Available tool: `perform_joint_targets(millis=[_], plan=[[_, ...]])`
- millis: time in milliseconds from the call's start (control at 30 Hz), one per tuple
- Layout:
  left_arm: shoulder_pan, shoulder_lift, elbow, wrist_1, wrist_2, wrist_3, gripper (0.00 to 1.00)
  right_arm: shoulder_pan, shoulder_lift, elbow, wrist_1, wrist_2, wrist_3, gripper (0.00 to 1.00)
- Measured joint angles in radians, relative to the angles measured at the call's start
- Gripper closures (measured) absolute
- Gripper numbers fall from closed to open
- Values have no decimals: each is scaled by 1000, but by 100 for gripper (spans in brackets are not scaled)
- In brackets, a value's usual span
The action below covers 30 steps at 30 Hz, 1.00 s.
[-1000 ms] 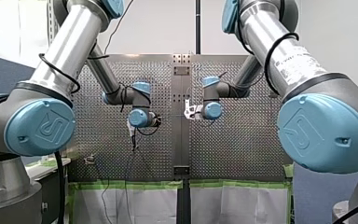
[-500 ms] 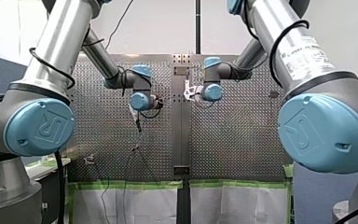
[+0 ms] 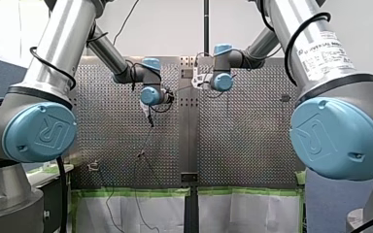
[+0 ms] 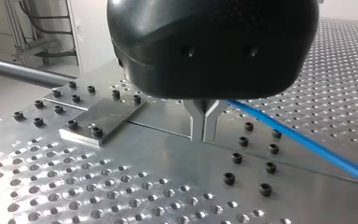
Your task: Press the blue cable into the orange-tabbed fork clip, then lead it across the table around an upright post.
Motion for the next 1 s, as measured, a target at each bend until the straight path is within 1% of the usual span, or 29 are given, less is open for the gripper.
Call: perform_joint_targets(millis=[233, 533, 667, 833, 1000], plan=[[-2, 0, 41, -27, 0, -9, 100, -1, -7, -25, 13, -2, 3, 100], [-12, 0, 99, -62, 5, -16, 100, -6, -11, -72, 47, -4, 4, 100], [-18, 0, 134, -88, 10, -19, 100, -8, -13, -89, 61, -4, 4, 100], [-27, 0, 180, -120, 11, -24, 100, -16, -17, -115, 85, -4, 4, 100], [-34, -1, 227, -138, 13, -44, 100, -26, -29, -130, 98, -4, 7, 100]])
